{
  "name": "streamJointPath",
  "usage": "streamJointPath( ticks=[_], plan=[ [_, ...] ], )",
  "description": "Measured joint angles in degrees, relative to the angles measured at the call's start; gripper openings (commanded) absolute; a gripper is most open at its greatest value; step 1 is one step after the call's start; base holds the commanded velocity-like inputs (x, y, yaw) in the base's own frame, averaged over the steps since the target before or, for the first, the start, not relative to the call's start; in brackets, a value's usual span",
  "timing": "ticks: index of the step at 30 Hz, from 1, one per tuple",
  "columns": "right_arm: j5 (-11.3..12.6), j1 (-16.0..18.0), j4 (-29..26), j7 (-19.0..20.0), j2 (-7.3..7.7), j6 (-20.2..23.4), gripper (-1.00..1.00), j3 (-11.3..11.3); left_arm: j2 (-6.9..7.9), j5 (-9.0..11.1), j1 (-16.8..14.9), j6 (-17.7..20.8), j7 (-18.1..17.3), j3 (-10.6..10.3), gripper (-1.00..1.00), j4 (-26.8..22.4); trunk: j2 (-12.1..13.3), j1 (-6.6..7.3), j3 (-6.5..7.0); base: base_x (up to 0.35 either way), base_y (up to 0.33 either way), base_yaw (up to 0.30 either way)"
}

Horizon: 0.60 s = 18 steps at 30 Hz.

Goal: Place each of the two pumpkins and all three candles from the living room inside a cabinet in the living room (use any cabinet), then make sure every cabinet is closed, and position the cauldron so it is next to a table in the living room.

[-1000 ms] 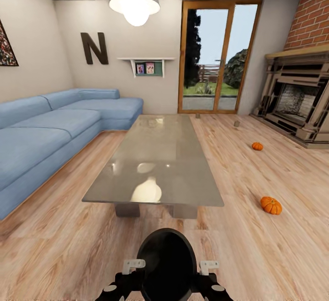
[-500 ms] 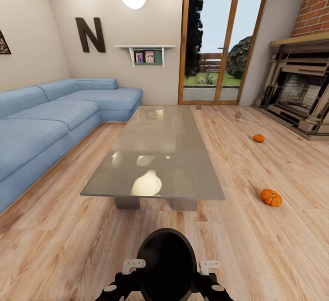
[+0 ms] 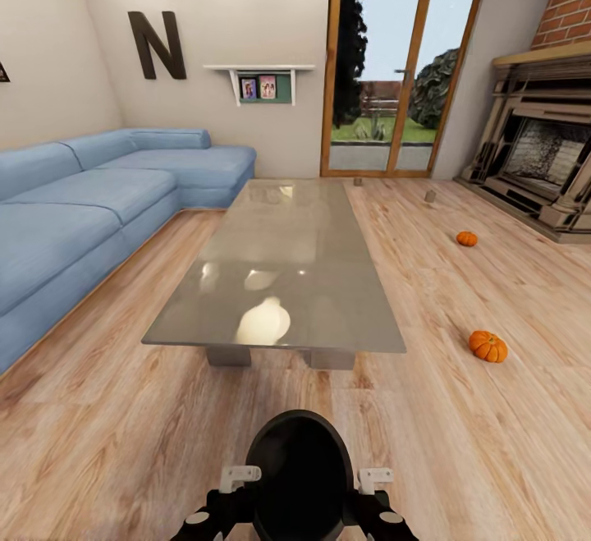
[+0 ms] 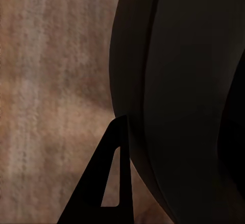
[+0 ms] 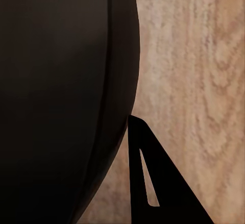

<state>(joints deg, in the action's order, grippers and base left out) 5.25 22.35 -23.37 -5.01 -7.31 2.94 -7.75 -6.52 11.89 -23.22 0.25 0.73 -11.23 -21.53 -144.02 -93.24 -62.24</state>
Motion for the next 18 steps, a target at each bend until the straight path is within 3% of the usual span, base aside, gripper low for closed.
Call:
streamJointPath(
  ticks=[8,18],
  plan=[
    [-0.01,0.0,-0.03,-0.02,-0.02,0.0,-1.0,0.0,0.02,0.01,0.0,0.0,-0.04,0.03,-1.0,-0.02,0.0,0.0,0.0,0.007,0.0,0.0],
    [-0.01,0.0,0.0,-0.04,-0.03,0.0,-1.0,0.0,0.01,0.03,0.0,0.0,-0.02,0.02,-1.0,0.0,0.0,0.01,0.0,0.143,0.0,0.0]
  ],
)
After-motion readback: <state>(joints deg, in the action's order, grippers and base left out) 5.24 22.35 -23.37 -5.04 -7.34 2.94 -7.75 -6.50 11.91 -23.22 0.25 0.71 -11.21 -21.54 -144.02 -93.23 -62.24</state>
